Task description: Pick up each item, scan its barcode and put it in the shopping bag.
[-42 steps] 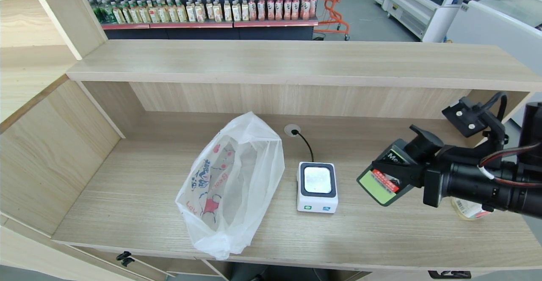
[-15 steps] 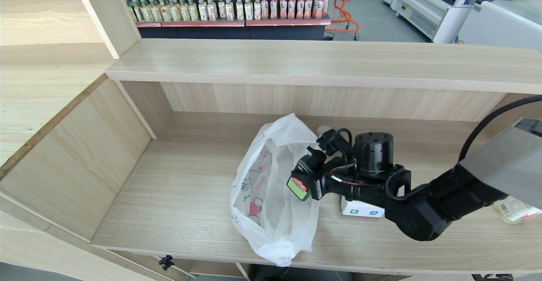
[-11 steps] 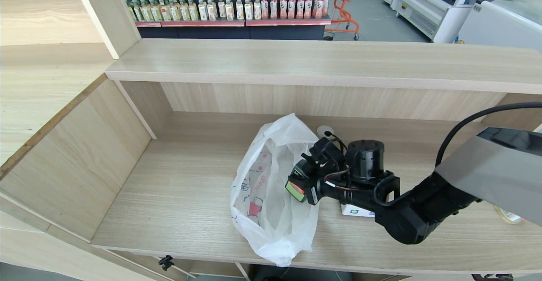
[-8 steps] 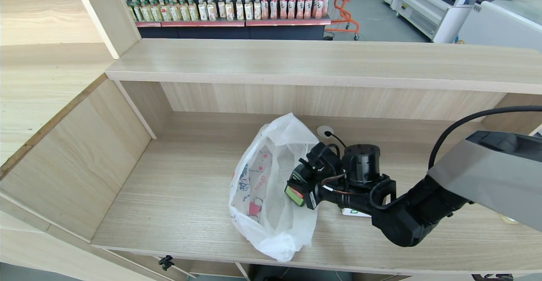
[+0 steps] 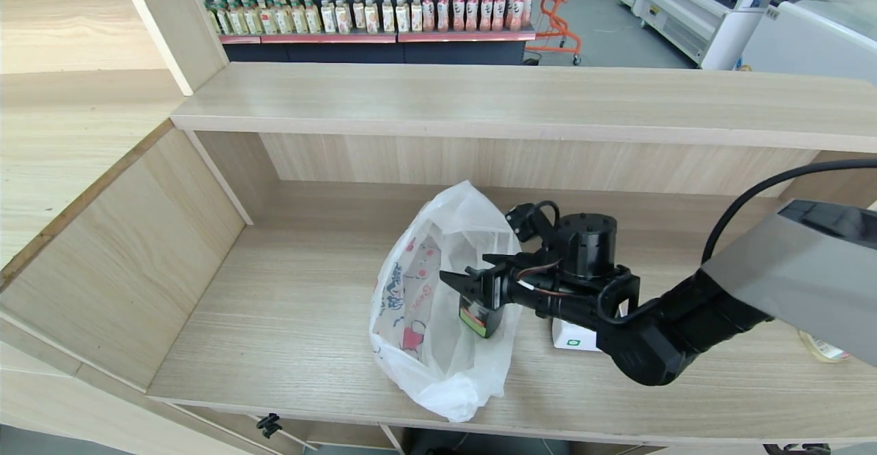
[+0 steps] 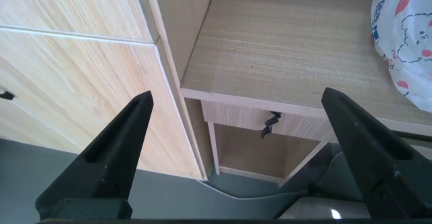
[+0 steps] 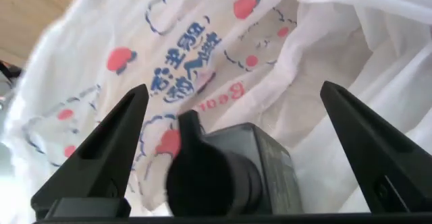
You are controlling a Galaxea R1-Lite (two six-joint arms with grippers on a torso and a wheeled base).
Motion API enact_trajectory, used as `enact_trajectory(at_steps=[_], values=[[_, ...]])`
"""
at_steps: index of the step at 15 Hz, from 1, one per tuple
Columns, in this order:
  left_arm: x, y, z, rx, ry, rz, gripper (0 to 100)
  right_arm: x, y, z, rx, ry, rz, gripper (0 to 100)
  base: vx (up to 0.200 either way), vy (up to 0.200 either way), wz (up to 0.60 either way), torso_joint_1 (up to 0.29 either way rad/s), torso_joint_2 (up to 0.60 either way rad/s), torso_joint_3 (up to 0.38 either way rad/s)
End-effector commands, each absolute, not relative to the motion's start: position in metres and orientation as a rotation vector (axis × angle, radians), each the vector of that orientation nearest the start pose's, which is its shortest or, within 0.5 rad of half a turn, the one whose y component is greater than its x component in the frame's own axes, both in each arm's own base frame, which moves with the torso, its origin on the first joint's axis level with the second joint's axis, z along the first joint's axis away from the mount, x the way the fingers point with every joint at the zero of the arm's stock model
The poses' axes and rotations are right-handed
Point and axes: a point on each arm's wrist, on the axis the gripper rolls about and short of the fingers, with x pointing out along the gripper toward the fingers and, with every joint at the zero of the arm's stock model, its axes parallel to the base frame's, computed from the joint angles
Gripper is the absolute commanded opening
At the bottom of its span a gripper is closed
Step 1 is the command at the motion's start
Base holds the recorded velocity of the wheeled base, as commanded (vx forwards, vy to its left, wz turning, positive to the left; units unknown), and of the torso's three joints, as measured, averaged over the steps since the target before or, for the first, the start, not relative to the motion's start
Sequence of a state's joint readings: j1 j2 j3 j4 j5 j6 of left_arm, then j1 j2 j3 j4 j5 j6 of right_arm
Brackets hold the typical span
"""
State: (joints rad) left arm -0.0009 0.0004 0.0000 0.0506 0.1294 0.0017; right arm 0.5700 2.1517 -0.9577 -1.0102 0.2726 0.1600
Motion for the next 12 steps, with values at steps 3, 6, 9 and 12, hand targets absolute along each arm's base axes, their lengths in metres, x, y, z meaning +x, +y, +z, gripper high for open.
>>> enact_trajectory(at_steps=[3, 6, 9, 12], values=[[-0.023, 0.003, 0.07, 0.005, 0.051, 0.129, 100, 0.304, 0.178, 0.146, 0.23, 0.253, 0.789, 100, 0.0, 0.0, 0.0, 0.0, 0.0, 0.0], [-0.023, 0.003, 0.07, 0.005, 0.051, 0.127, 100, 0.238, 0.123, 0.196, 0.262, 0.226, 0.8, 100, 0.0, 0.0, 0.0, 0.0, 0.0, 0.0], [-0.023, 0.003, 0.07, 0.005, 0.051, 0.13, 100, 0.188, 0.073, 0.216, 0.179, 0.254, 0.665, 100, 0.0, 0.0, 0.0, 0.0, 0.0, 0.0], [-0.023, 0.003, 0.07, 0.005, 0.051, 0.13, 100, 0.169, 0.057, 0.211, 0.138, 0.258, 0.574, 100, 0.0, 0.0, 0.0, 0.0, 0.0, 0.0]])
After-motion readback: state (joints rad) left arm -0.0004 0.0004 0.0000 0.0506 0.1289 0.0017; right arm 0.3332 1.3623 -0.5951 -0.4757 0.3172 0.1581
